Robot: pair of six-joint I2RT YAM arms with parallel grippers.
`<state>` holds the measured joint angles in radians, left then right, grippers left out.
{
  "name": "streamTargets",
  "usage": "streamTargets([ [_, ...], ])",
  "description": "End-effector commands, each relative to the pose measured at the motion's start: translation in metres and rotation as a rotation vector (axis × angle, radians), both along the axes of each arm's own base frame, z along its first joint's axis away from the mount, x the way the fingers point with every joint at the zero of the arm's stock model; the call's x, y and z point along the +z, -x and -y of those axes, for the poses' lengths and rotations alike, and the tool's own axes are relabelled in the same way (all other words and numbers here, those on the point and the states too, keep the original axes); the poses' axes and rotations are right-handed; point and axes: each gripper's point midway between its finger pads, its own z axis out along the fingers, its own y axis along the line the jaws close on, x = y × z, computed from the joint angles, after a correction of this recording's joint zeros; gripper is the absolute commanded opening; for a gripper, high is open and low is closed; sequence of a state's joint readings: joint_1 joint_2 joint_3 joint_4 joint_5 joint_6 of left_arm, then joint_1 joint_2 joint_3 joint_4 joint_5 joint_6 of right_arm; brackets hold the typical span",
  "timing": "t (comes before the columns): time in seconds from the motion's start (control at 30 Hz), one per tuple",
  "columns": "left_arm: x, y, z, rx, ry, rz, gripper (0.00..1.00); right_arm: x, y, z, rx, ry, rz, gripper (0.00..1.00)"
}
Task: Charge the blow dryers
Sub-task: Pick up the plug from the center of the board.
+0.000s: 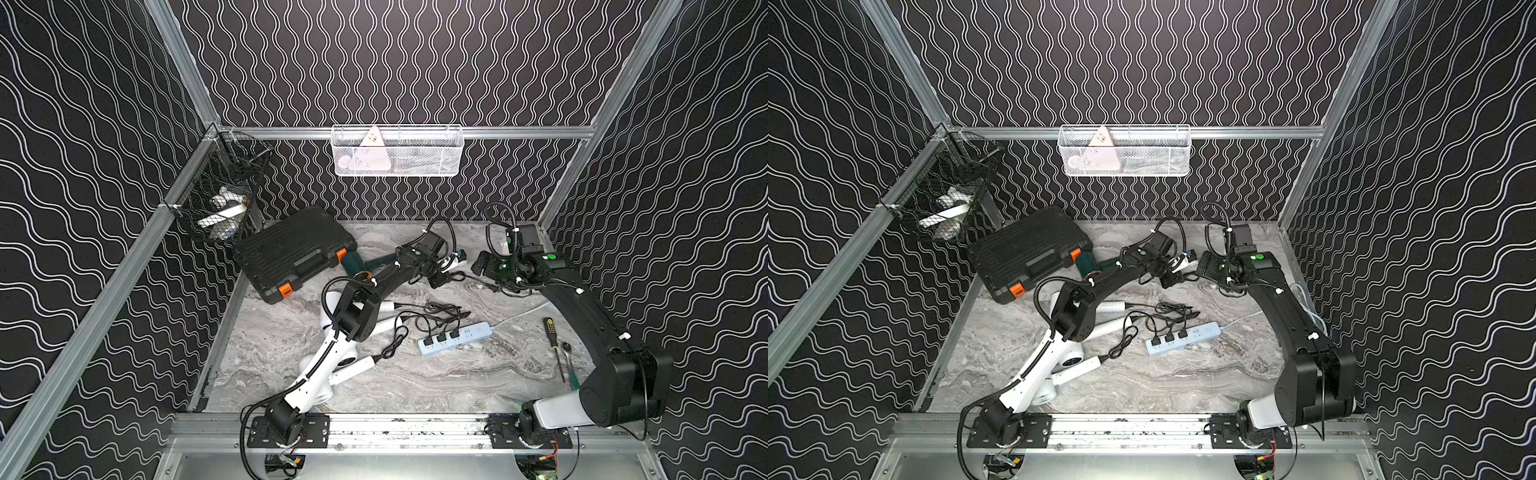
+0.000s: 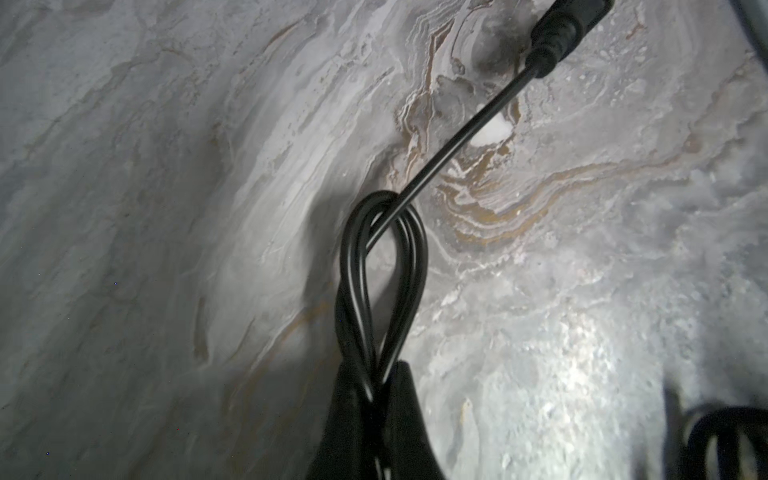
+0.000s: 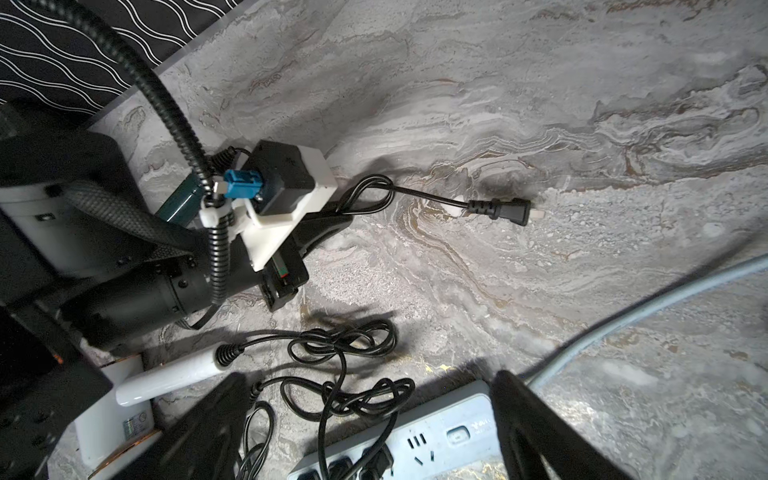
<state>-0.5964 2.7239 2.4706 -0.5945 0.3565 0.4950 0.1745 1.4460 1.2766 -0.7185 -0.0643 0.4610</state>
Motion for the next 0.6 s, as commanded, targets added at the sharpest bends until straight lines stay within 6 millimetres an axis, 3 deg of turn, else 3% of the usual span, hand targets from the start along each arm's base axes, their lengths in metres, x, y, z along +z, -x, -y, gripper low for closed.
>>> streamTargets([
  [0.0, 0.021, -0.013, -0.019, 0.05, -0.027, 0.058, 0.0, 0.007, -0.002, 0.004, -0.009, 0.021, 0.041, 0.94],
  [0.27, 0.126, -0.025, -0.042, 0.12, 0.159, 0.115, 0.0, 0.0, 0.013, 0.003, -0.039, -0.027, 0.017, 1.0],
  [0.47, 0.166, 0.009, -0.069, 0.128, 0.13, 0.134, 0.0, 0.011, 0.036, -0.012, 0.023, -0.154, 0.071, 1.0],
  [0.57, 0.171, 0.036, -0.085, 0.132, 0.116, 0.104, 0.0, 0.016, 0.05, -0.022, 0.1, -0.187, 0.075, 1.0],
])
